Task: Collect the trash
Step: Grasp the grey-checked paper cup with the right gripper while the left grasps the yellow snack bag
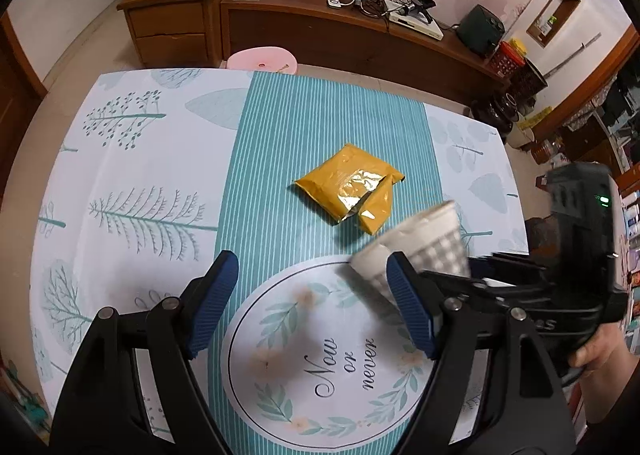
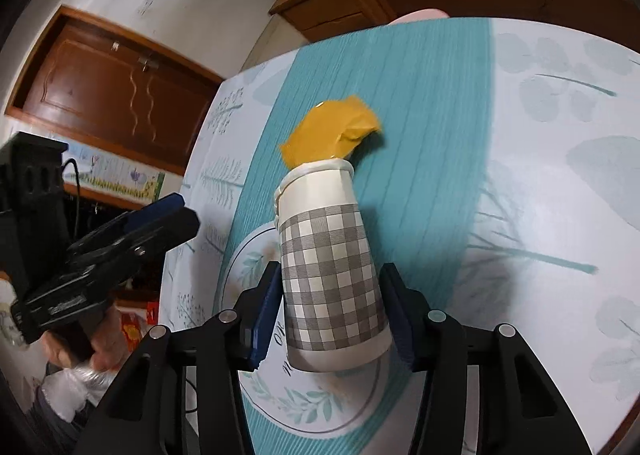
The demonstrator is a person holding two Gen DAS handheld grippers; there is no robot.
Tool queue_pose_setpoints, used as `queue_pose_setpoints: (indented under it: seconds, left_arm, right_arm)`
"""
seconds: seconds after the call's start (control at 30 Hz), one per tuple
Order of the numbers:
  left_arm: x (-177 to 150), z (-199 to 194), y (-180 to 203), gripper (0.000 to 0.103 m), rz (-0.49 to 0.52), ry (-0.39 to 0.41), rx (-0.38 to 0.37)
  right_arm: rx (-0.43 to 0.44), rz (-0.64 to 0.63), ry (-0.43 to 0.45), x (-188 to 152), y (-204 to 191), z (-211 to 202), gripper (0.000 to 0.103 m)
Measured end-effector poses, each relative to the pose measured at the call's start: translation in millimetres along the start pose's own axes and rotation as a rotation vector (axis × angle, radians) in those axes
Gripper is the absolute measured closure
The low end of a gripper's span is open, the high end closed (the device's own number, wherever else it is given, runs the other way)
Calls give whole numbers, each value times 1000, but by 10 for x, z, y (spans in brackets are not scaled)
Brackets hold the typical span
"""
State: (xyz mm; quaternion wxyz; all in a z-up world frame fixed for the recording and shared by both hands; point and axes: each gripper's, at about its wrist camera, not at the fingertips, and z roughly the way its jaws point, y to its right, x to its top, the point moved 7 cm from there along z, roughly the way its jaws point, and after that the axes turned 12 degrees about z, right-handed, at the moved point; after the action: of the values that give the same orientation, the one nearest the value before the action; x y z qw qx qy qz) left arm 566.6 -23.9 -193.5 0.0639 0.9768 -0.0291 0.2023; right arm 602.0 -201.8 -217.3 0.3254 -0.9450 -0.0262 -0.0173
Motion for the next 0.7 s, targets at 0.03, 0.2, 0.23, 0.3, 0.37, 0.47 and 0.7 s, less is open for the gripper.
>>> queue_pose_setpoints:
  seconds: [0.03,0.2,0.23,0.3,0.37,0.47,0.7]
  left_arm:
    - [26,28,11,29,8,-2,1]
    - [189,180,125,29,57,-10,-4]
    - [223,211,153,29,67,-13,-9]
    - [298,290,221,29,91,-21,-21]
    - [380,387,290,29,123,-32,-18]
    - [492,548,385,29,174,-53,-9]
    - [672,940,550,29,297,-119,3]
  right_arm:
    - [-3,14,14,17,35,-44,54]
    - [-31,88,86,150,251,-260,54]
    - [-42,101,104,176,294,-297,54]
    - [-57,113,124,221,350,-327,54]
    - [-61,126,140,243,392,-347,55]
    - [-65,153,162,247,501,-424,55]
    - [-60,214,205,316,632,-421,55]
